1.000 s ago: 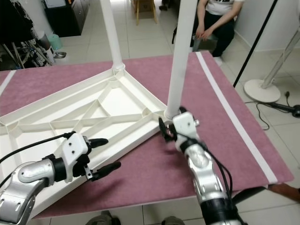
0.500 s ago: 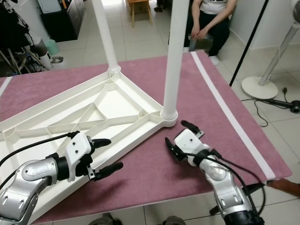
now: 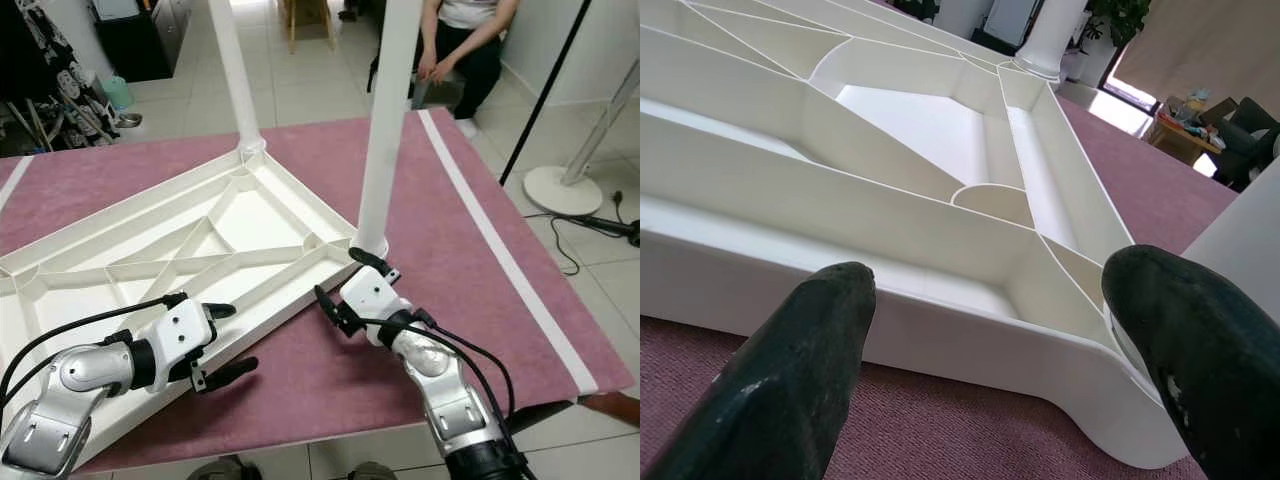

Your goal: Building children table

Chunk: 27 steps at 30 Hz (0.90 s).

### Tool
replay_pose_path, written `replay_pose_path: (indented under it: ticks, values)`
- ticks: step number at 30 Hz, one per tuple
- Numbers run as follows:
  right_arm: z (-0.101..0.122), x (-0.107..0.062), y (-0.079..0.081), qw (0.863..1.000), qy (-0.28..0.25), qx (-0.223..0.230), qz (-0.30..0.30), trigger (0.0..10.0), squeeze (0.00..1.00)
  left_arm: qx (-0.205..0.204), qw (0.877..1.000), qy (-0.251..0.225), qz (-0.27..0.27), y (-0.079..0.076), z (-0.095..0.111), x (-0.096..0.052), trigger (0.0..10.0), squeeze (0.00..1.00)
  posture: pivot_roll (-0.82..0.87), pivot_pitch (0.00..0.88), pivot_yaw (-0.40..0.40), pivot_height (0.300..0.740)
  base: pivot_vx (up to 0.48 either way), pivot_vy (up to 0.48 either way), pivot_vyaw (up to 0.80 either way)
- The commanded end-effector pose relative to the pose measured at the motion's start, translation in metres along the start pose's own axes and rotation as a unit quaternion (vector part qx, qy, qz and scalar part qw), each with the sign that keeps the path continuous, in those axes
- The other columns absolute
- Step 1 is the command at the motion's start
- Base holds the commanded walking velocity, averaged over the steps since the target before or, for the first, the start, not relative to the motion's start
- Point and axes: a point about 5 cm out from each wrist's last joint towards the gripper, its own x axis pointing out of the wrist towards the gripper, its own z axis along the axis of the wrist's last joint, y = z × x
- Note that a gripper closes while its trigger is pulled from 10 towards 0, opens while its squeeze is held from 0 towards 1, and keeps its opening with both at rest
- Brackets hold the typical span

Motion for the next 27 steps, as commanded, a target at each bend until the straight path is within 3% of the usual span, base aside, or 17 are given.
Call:
replay_pose_path:
  ticks: [1, 5, 6, 10, 11, 12, 18, 19, 20, 23, 27]
  values:
    - [0.000, 0.001, 0.007, 1.000, 0.002, 0.011, 0.017, 10.0, 0.00, -0.001, 0.989, 0.033, 0.145, 0.014, -0.008, 0.002, 10.0, 0.00, 0.02, 0.000, 0.088, 0.740, 0.000, 0.000, 0.00]
    - [0.000, -0.001, 0.008, 1.000, 0.004, 0.011, 0.021, 10.0, 0.00, -0.004, 0.987, 0.044, 0.155, 0.015, -0.011, 0.003, 9.7, 0.00, 0.02, 0.000, 0.088, 0.740, 0.000, 0.000, 0.00]
    - [0.001, -0.001, 0.007, 1.000, 0.005, 0.012, 0.021, 10.0, 0.00, -0.006, 0.987, 0.041, 0.154, 0.015, -0.009, 0.003, 4.0, 0.00, 0.02, 0.000, 0.088, 0.740, 0.000, 0.000, 0.00]
    - [0.001, -0.001, 0.007, 1.000, 0.007, 0.014, 0.020, 10.0, 0.00, -0.011, 0.989, 0.034, 0.147, 0.013, -0.007, 0.002, 3.4, 0.00, 0.01, 0.000, 0.091, 0.740, 0.000, 0.000, 0.00]
    - [0.001, -0.001, 0.007, 1.000, 0.008, 0.015, 0.018, 10.0, 0.00, -0.010, 0.989, 0.033, 0.144, 0.013, -0.008, 0.002, 2.2, 0.00, 0.01, 0.000, 0.091, 0.740, 0.000, 0.000, 0.00]
    - [0.001, -0.001, 0.006, 1.000, 0.008, 0.016, 0.017, 10.0, 0.00, -0.009, 0.989, 0.035, 0.142, 0.012, -0.009, 0.002, 0.0, 0.00, 0.01, 0.000, 0.091, 0.740, 0.000, 0.000, 0.00]
    - [0.001, 0.000, 0.006, 1.000, 0.007, 0.019, 0.014, 10.0, 0.00, 0.002, 0.989, 0.054, 0.141, 0.011, -0.013, 0.003, 0.0, 0.00, 0.01, 0.000, 0.093, 0.740, 0.000, 0.000, 0.00]
    - [0.001, 0.000, 0.006, 1.000, 0.007, 0.020, 0.014, 10.0, 0.00, 0.003, 0.988, 0.060, 0.142, 0.011, -0.014, 0.003, 3.2, 0.00, 0.02, 0.000, 0.095, 0.740, 0.000, 0.000, 0.00]
    - [0.002, 0.000, 0.006, 1.000, 0.007, 0.020, 0.013, 10.0, 0.00, 0.005, 0.988, 0.065, 0.142, 0.011, -0.015, 0.003, 10.0, 0.00, 0.02, 0.000, 0.095, 0.740, 0.000, 0.000, 0.00]
    - [0.002, 0.001, 0.006, 1.000, 0.007, 0.021, 0.012, 10.0, 0.00, 0.007, 0.987, 0.076, 0.141, 0.011, -0.018, 0.004, 10.0, 0.00, 0.01, 0.000, 0.095, 0.740, 0.000, 0.000, 0.00]
    - [0.003, 0.001, 0.006, 1.000, 0.006, 0.022, 0.011, 10.0, 0.00, -0.061, 0.985, 0.068, 0.144, 0.013, -0.016, 0.009, 10.0, 0.00, 0.01, 0.000, 0.095, 0.740, 0.000, 0.000, 0.00]
